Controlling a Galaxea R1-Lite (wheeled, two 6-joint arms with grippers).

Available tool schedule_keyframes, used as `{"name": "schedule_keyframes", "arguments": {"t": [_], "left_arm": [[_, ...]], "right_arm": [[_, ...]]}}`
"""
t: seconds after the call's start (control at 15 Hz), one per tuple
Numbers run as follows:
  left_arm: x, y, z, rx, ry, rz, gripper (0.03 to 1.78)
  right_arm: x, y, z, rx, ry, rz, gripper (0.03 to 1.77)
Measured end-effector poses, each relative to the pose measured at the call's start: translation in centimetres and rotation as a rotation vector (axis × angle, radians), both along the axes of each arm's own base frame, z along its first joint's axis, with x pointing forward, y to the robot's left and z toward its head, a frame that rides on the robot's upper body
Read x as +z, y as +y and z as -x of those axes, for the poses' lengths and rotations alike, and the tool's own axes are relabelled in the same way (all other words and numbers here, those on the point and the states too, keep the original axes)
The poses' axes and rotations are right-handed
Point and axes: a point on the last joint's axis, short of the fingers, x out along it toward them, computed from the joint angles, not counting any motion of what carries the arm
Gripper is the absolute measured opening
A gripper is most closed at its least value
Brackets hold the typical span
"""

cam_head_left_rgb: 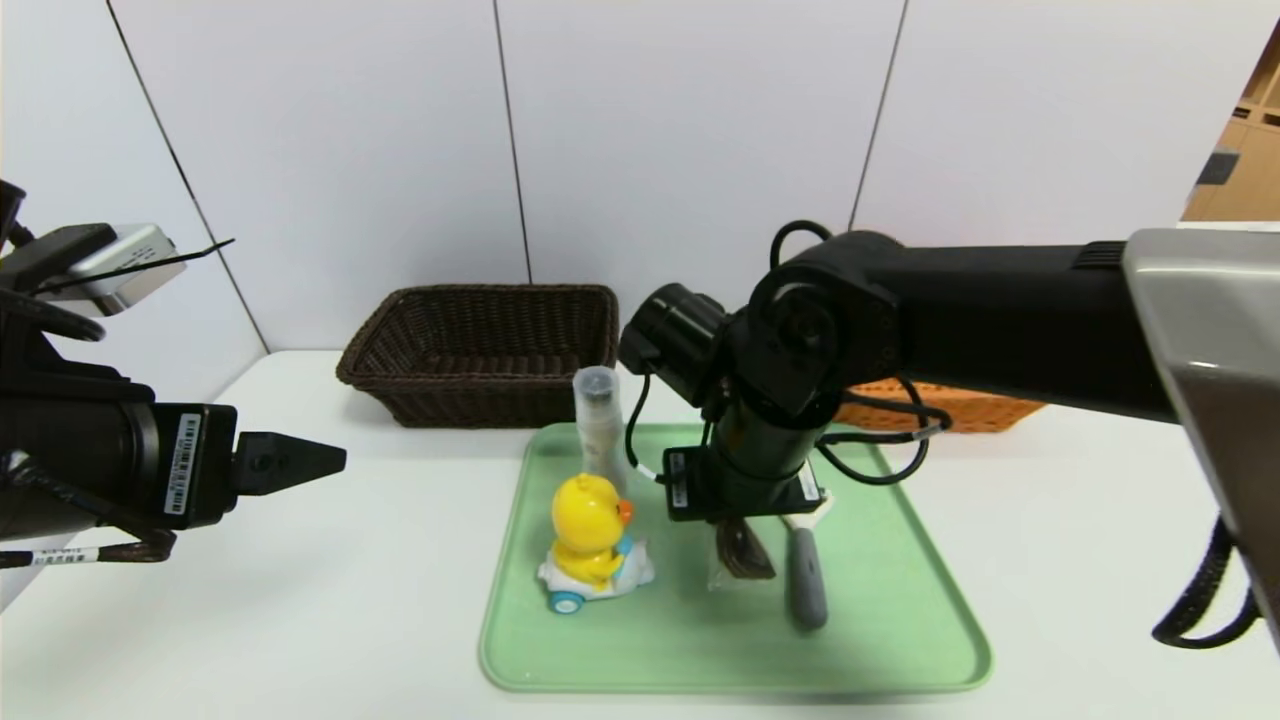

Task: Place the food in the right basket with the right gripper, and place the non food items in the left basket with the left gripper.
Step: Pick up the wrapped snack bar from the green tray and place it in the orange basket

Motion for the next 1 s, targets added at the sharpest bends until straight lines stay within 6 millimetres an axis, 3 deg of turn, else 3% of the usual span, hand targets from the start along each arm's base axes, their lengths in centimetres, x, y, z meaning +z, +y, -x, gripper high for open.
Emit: {"name": "schedule_keyframes", "arguments": {"t": [0.33,0.53,0.8,1.0], "left_arm": [[-0.8,0.0,0.1,-0.004,0.027,-0.013,1.69],[-1.1,0.0,0.0,-0.007,0.040,-0.016,1.69],[-1.5,-0.3,-0.5,-0.010,0.034,-0.015,1.69],[-1.9,-0.5,-0.8,-0.011,0.037,-0.016,1.69]], "right_arm": [[7.2,-2.8,1.6,0.020,-0.219,-0.127,0.18],[11.0,-6.6,-0.1,-0.068,-0.442,-0.151,0.18],[12.9,-13.6,-3.7,-0.262,-0.560,-0.163,0.18],[12.6,-17.8,-6.8,-0.391,-0.614,-0.183,0.18]]}}
